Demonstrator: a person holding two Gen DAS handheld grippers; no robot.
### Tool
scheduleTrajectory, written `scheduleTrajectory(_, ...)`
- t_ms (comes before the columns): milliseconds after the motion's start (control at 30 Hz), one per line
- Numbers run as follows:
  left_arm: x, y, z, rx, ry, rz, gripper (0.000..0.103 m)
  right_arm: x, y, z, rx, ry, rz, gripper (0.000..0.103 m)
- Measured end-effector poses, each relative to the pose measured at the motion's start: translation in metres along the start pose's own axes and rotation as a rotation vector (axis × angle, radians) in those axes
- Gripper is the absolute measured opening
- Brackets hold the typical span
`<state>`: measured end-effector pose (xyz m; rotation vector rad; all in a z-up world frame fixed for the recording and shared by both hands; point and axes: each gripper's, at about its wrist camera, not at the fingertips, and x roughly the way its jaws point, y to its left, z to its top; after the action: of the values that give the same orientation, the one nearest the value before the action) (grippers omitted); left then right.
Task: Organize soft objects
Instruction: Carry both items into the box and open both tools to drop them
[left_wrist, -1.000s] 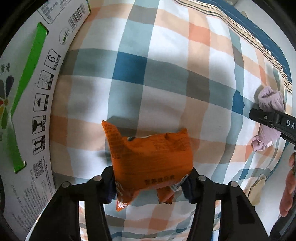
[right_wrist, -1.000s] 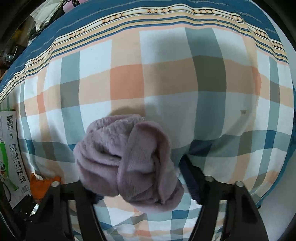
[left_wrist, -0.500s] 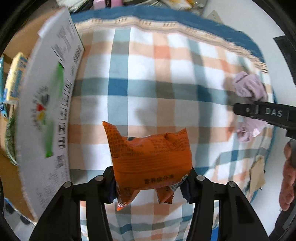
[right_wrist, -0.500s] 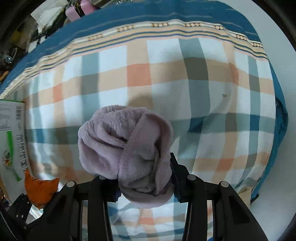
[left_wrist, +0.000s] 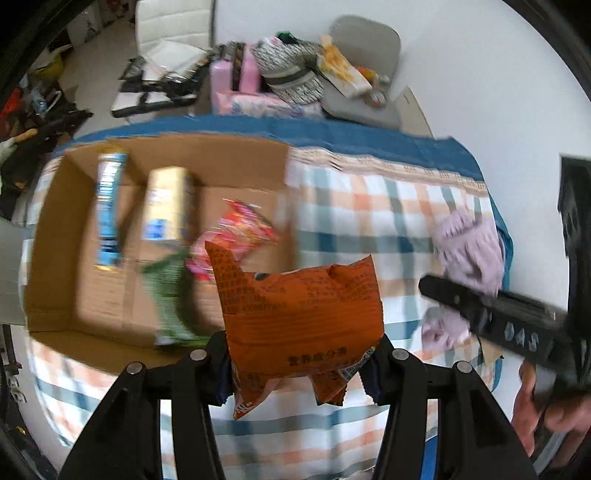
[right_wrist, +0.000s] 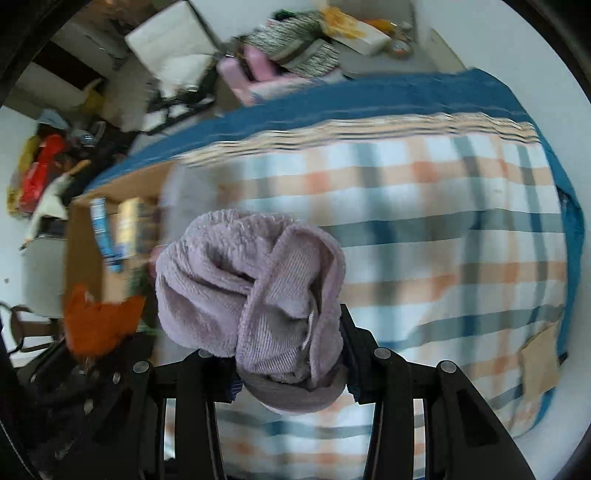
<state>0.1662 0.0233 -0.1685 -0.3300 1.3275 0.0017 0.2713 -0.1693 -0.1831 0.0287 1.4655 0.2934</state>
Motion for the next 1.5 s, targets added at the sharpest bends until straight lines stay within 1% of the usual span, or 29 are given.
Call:
scheduleTrajectory(67,-0.017,0.028,0.0,-0.008,-0.013,0.015,0.05,-0.005,0.038,-0.016,-0.019,-0.017,0.051,0.044)
scheduleTrajectory(133,-0.035,0.067,0.003,-0.019,-0.026,0.041,0.05,-0.004,0.071,-0.028,-0.036,-0.027,0.09,0.044)
scheduleTrajectory(167,-0.036,0.077,0.002,-0.026,-0.03,0.051,0.05,-0.004,0.093,-0.033,-0.045,-0.028,0.112,0.044)
scheduleTrajectory(200,-0.04,0.097,0.004,-0.04,-0.035,0.068,0.05,-0.002,0.108,-0.036,-0.052,-0.025,0.126,0.044)
scheduleTrajectory(300,-0.044,0.139,0.008,-0.07,-0.027,0.1,0.05,0.009,0.159,-0.047,-0.073,0.005,0.173,0.044)
scheduleTrajectory(367,-0.035,0.164,0.01,-0.078,0.008,0.114,0.05,0.021,0.189,-0.051,-0.087,0.018,0.166,0.044)
scheduleTrajectory(467,-0.018,0.19,0.013,-0.069,0.062,0.135,0.05,0.039,0.21,-0.052,-0.09,0.034,0.127,0.044)
scheduleTrajectory(567,0.006,0.208,0.013,-0.065,0.13,0.133,0.05,0.06,0.215,-0.051,-0.086,0.054,0.05,0.044)
scheduleTrajectory(633,0.027,0.216,0.014,-0.076,0.191,0.101,0.05,0.076,0.21,-0.05,-0.068,0.075,0.013,0.044)
scheduleTrajectory(700,0.04,0.22,0.013,-0.079,0.219,0.099,0.05,0.095,0.203,-0.05,-0.048,0.109,-0.024,0.044)
scheduleTrajectory(800,0.058,0.223,0.011,-0.082,0.261,0.089,0.051,0.115,0.192,-0.046,-0.028,0.135,-0.054,0.045)
scheduleTrajectory(833,0.063,0.223,0.01,-0.085,0.271,0.086,0.053,0.125,0.187,-0.044,-0.017,0.144,-0.062,0.045)
scheduleTrajectory(867,0.067,0.223,0.01,-0.084,0.279,0.085,0.053,0.128,0.186,-0.044,-0.01,0.151,-0.059,0.045)
scheduleTrajectory(1000,0.075,0.22,0.007,-0.076,0.307,0.112,0.055,0.137,0.183,-0.044,0.001,0.157,-0.073,0.049)
scheduleTrajectory(1067,0.076,0.218,0.006,-0.074,0.307,0.112,0.055,0.139,0.182,-0.045,0.005,0.164,-0.072,0.051)
scheduleTrajectory(1133,0.075,0.217,0.004,-0.069,0.305,0.124,0.06,0.14,0.184,-0.046,0.009,0.17,-0.07,0.053)
scheduleTrajectory(1167,0.075,0.216,0.004,-0.067,0.303,0.127,0.06,0.141,0.185,-0.047,0.004,0.171,-0.066,0.056)
scheduleTrajectory(1200,0.073,0.215,0.003,-0.067,0.3,0.13,0.063,0.141,0.185,-0.048,0.003,0.172,-0.064,0.058)
scheduleTrajectory(1233,0.071,0.215,0.002,-0.066,0.293,0.131,0.065,0.142,0.184,-0.048,0.003,0.172,-0.071,0.062)
scheduleTrajectory(1267,0.069,0.214,0.002,-0.063,0.286,0.135,0.065,0.143,0.184,-0.048,-0.002,0.169,-0.079,0.064)
scheduleTrajectory(1300,0.067,0.213,0.002,-0.057,0.279,0.146,0.068,0.141,0.184,-0.048,-0.004,0.164,-0.083,0.065)
scheduleTrajectory(1333,0.064,0.211,0.002,-0.052,0.269,0.159,0.076,0.141,0.184,-0.048,-0.009,0.162,-0.094,0.069)
scheduleTrajectory(1400,0.057,0.209,0.003,-0.046,0.25,0.166,0.087,0.137,0.186,-0.048,-0.013,0.154,-0.103,0.071)
scheduleTrajectory(1433,0.053,0.207,0.004,-0.045,0.235,0.171,0.089,0.134,0.187,-0.048,-0.014,0.148,-0.106,0.075)
scheduleTrajectory(1467,0.049,0.206,0.004,-0.046,0.223,0.174,0.09,0.132,0.188,-0.047,-0.019,0.143,-0.112,0.081)
scheduleTrajectory(1500,0.046,0.205,0.004,-0.047,0.215,0.174,0.092,0.129,0.189,-0.047,-0.021,0.135,-0.116,0.084)
